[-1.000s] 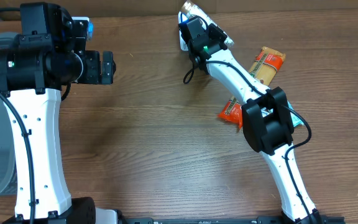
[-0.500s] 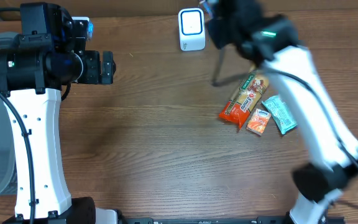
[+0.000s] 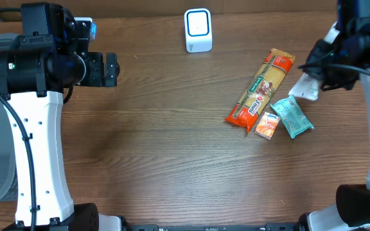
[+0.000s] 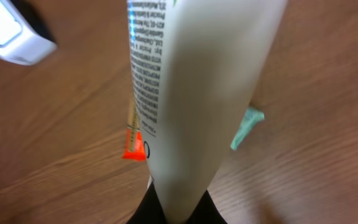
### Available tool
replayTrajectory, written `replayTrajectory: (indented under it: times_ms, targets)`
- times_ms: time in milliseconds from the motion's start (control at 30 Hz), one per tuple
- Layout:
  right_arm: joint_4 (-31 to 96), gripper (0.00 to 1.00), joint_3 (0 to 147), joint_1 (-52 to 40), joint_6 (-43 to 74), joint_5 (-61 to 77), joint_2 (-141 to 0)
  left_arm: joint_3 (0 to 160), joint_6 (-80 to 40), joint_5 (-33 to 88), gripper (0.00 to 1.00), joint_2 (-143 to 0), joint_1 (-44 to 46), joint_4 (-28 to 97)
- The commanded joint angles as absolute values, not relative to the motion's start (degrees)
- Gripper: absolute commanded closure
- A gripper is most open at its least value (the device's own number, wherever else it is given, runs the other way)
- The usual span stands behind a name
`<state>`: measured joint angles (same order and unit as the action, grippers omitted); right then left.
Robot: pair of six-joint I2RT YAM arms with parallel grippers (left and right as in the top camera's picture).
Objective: Scan the item barcode
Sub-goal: 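Carry the white tube right and release it beside the snack bag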
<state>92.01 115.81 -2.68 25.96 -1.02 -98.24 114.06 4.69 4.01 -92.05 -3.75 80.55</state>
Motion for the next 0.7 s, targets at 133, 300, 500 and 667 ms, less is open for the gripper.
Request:
replayTrajectory:
  times_ms: [133,300,500,667]
  targets:
    - [74.0,0.96,91.7,-2.9,20.8,8.3,-98.4,114.9,5.4,3.9,0.0,-91.9,-3.7,80.3]
    - [59.5,0.96,78.3,-2.7,15.4,15.7,-98.4,114.9,5.4,3.9,0.0,-91.9,-3.7,80.3]
    - [54.2,0.82,71.7,-1.4,15.6,16.4,-98.4,114.9,5.4,3.9,0.0,-91.9,-3.7,80.3]
    - [55.7,0.47,71.6,1.3,15.6,16.6,-98.4,114.9,5.4,3.9,0.0,-91.9,-3.7,80.3]
